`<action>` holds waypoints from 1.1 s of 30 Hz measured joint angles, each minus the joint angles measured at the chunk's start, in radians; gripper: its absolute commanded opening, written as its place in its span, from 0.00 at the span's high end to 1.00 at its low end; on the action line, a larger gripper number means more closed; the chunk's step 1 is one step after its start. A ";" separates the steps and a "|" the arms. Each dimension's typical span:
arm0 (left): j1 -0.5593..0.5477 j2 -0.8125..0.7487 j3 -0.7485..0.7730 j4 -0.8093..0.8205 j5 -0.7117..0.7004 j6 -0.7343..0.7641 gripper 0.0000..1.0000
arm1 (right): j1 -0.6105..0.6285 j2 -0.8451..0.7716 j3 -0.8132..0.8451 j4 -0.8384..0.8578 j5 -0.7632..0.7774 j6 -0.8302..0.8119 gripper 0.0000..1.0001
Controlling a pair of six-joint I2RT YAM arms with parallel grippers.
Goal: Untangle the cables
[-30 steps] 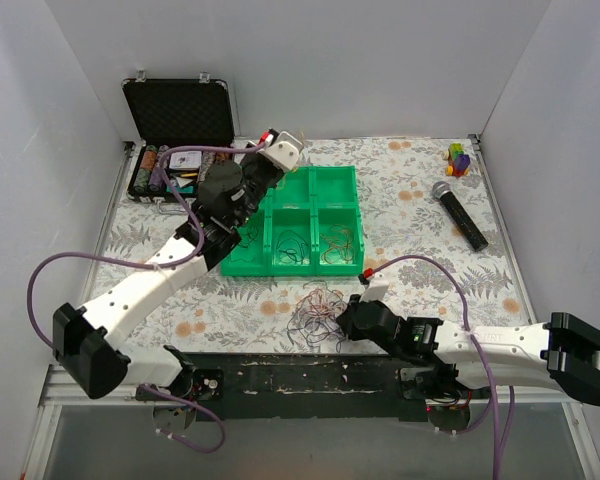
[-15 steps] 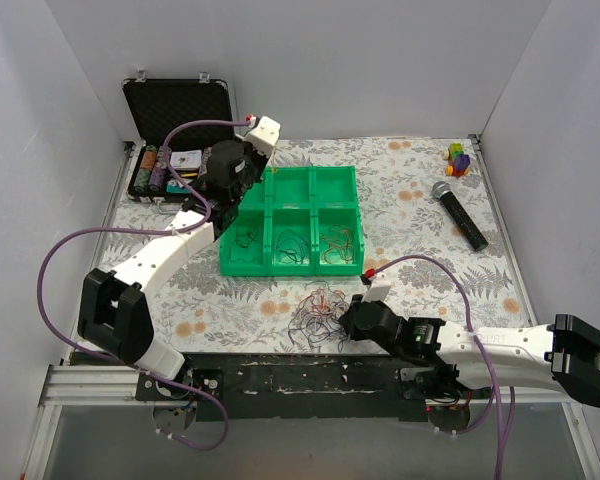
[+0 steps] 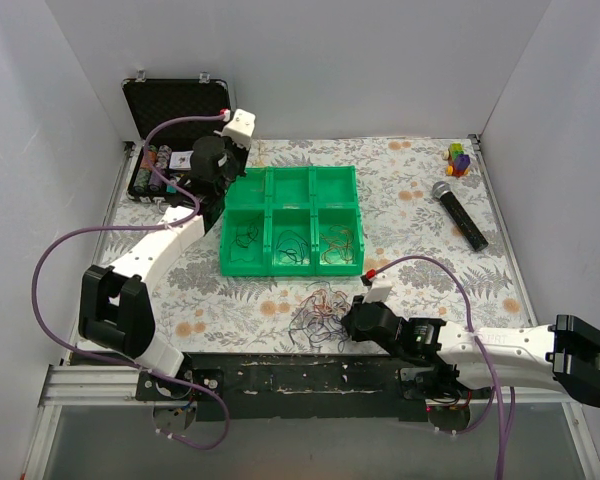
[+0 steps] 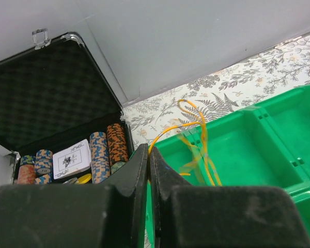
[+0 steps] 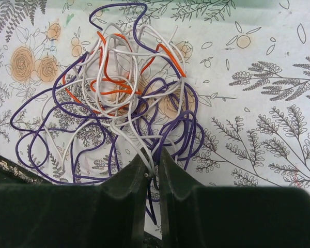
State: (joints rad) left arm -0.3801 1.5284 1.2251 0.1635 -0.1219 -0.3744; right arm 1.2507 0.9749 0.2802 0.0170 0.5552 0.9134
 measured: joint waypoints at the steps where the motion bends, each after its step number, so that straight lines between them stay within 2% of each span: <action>1: 0.009 0.000 -0.004 0.001 0.004 -0.005 1.00 | 0.000 -0.001 0.000 -0.002 0.000 0.000 0.80; 12: 0.023 0.000 -0.019 0.003 0.072 -0.040 1.00 | 0.000 -0.002 0.000 -0.010 0.000 0.004 0.80; 33: 0.044 0.037 -0.085 0.034 0.082 -0.030 1.00 | 0.000 -0.026 0.000 -0.019 0.014 0.018 0.80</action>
State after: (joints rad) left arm -0.3359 1.5654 1.1404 0.1974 -0.0399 -0.4042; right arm 1.2507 0.9489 0.2802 -0.0025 0.5697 0.9318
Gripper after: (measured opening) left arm 0.014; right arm 0.204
